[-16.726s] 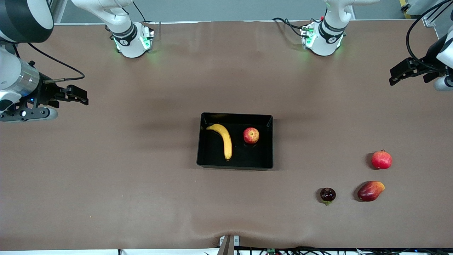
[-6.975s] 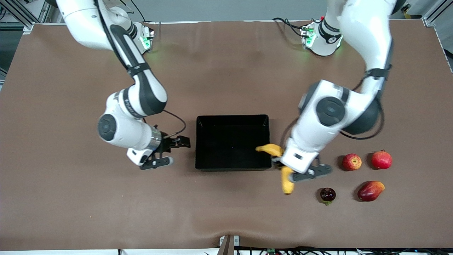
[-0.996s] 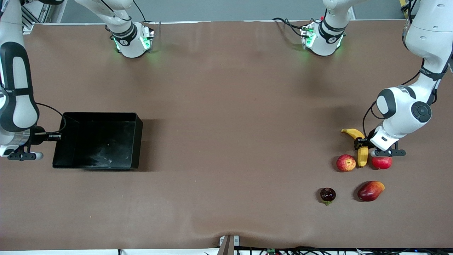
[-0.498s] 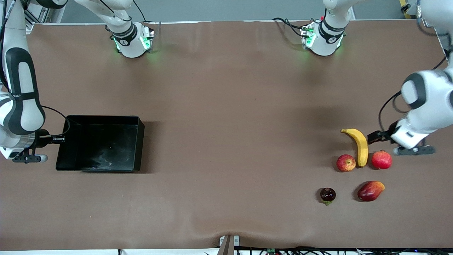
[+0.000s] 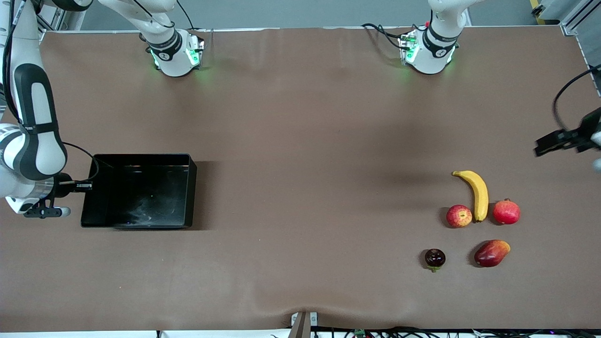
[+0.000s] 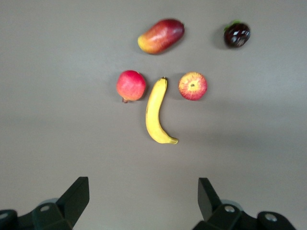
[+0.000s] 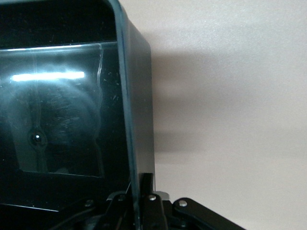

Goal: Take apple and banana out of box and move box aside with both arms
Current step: 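Raise the left gripper back to rest while the right gripper holds the box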

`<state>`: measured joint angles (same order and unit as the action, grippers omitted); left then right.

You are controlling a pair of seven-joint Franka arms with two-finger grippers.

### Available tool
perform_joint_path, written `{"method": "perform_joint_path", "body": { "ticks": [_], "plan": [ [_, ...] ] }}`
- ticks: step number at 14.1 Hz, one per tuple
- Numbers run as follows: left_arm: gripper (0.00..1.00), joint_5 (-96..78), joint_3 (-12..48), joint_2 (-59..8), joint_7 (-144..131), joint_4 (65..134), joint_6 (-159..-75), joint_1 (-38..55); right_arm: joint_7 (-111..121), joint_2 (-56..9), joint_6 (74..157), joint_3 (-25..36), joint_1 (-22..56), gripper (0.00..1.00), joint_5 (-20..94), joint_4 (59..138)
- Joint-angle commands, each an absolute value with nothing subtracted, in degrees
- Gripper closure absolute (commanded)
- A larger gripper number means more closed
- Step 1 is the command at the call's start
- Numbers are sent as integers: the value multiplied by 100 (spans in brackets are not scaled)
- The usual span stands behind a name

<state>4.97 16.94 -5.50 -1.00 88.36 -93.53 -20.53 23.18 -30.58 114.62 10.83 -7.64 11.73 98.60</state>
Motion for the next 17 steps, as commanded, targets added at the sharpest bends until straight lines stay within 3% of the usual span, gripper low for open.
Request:
{"method": "perform_joint_path", "body": {
  "ticks": [1,4,7,11,14,16,17],
  "plan": [
    [0,563,1749,-546,-79,8350,-8826,-2074,2241,-3058,11417,1072,-721,100,1204,9853],
    [0,501,1740,-150,-70,8376,-8702,-2074,2241,-3076,11426,1072,-694,100,1204,9844],
    [0,501,2021,17,-149,8419,-8455,-2057,2259,-3155,11469,1072,-694,88,1204,9835],
    [0,492,1969,412,-158,8867,-8455,-1741,2241,-3155,11505,1072,-703,70,1213,9817],
    [0,431,1628,694,-176,9149,-8464,-1259,2241,-3138,11496,1072,-703,35,1213,9756],
    [0,343,1049,782,-176,9202,-8446,-724,2285,-3085,11470,1072,-703,0,1213,9642],
    [0,334,863,843,-176,9211,-8420,-529,2303,-3050,11461,1064,-703,0,1213,9589]
  ]
}}
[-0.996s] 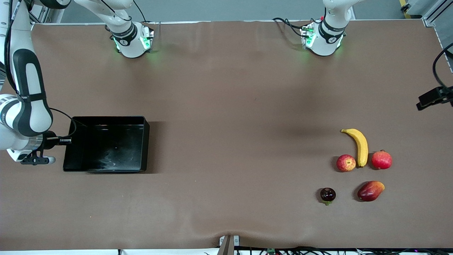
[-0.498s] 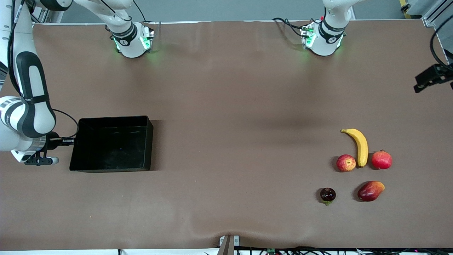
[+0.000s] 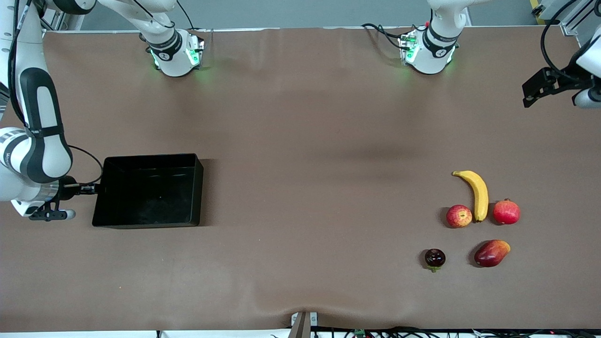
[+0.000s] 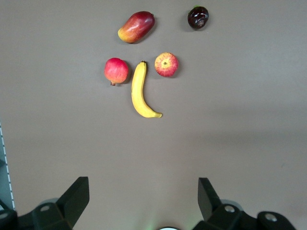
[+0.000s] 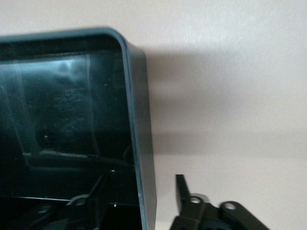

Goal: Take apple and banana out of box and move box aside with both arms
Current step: 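Raise the left gripper back to rest while the right gripper holds the box, then open the right gripper and withdraw it from the box rim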

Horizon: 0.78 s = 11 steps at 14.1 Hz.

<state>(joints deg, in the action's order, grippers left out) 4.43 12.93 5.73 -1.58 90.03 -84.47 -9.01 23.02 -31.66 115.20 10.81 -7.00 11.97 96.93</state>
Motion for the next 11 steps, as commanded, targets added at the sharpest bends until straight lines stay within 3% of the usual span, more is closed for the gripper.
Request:
{"method": "perform_joint_path", "body": {
  "ticks": [1,6,11],
  "plan": [
    [0,334,835,861,-193,9220,-8368,-484,2311,-2963,11452,1063,-703,0,1213,9554],
    [0,105,835,879,-642,9202,-8139,-448,2276,-2085,11356,1028,-475,0,1134,9326],
    [0,105,791,888,-536,9123,-8016,-466,2232,-1241,10505,958,-237,0,414,8842]
  ]
}}
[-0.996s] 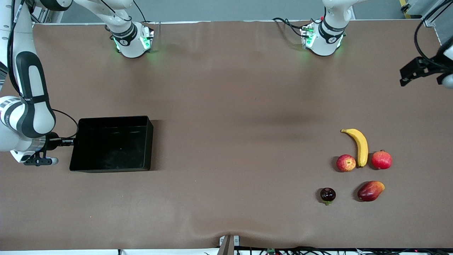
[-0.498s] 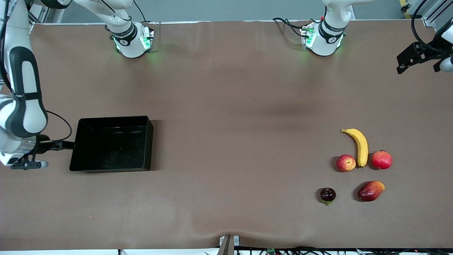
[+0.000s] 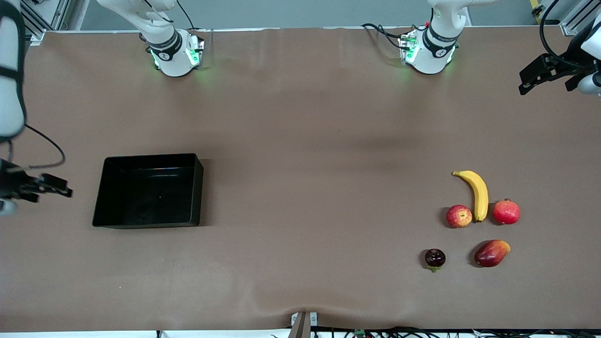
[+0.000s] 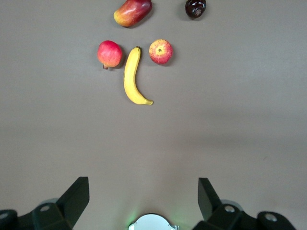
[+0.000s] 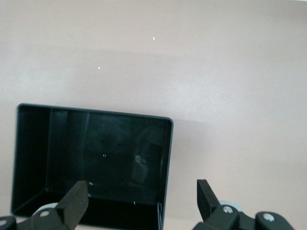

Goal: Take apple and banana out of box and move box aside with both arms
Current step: 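Open the right gripper and withdraw it from the box rim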

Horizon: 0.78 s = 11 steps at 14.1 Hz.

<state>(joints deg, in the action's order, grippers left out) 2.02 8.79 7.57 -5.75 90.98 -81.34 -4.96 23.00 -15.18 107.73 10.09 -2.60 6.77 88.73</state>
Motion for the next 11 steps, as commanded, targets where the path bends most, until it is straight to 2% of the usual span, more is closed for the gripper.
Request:
{"method": "perform_joint_path", "body": {
  "ticks": [1,7,11],
  "plan": [
    [0,105,800,896,-536,9123,-7998,-466,2215,-1074,10364,949,-229,0,404,8842],
    [0,-70,791,914,-562,9114,-7972,-492,1285,-230,9143,572,-167,0,53,8833],
    [0,-79,817,870,-641,9140,-7972,-492,1064,26,8457,554,26,0,17,8833]
  ]
}}
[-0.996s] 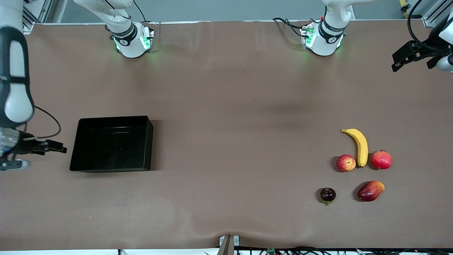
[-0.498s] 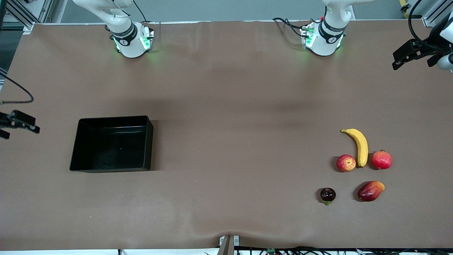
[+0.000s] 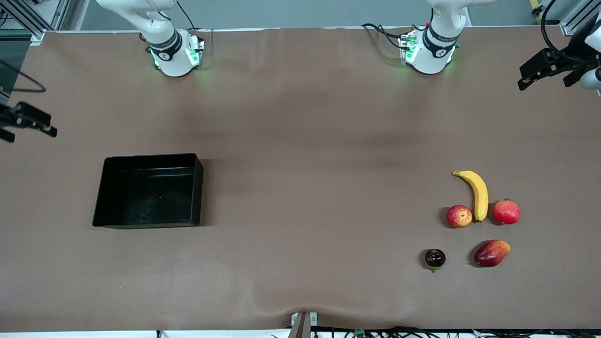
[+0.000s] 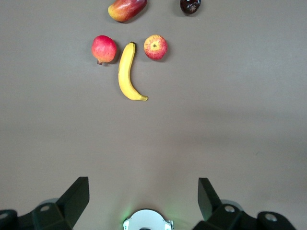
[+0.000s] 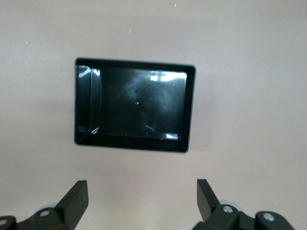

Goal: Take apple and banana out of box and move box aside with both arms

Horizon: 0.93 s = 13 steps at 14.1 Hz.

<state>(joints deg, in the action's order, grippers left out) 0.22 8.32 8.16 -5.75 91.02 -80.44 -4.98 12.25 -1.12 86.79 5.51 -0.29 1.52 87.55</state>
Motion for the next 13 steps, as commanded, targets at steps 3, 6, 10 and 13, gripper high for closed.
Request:
{"method": "perform_joint_path", "body": {
  "ticks": [3,6,10,13],
  "plan": [
    [0,-79,826,844,-650,9149,-7980,-492,941,105,8175,562,79,0,97,8842],
    [0,-62,826,826,-650,9114,-7989,-492,589,141,7910,545,114,0,132,8824],
    [0,-18,826,738,-607,8974,-7981,-492,598,141,7884,545,114,0,132,8789],
    [0,0,817,729,-580,8947,-7989,-501,598,132,7796,545,105,0,132,8780]
  ]
}}
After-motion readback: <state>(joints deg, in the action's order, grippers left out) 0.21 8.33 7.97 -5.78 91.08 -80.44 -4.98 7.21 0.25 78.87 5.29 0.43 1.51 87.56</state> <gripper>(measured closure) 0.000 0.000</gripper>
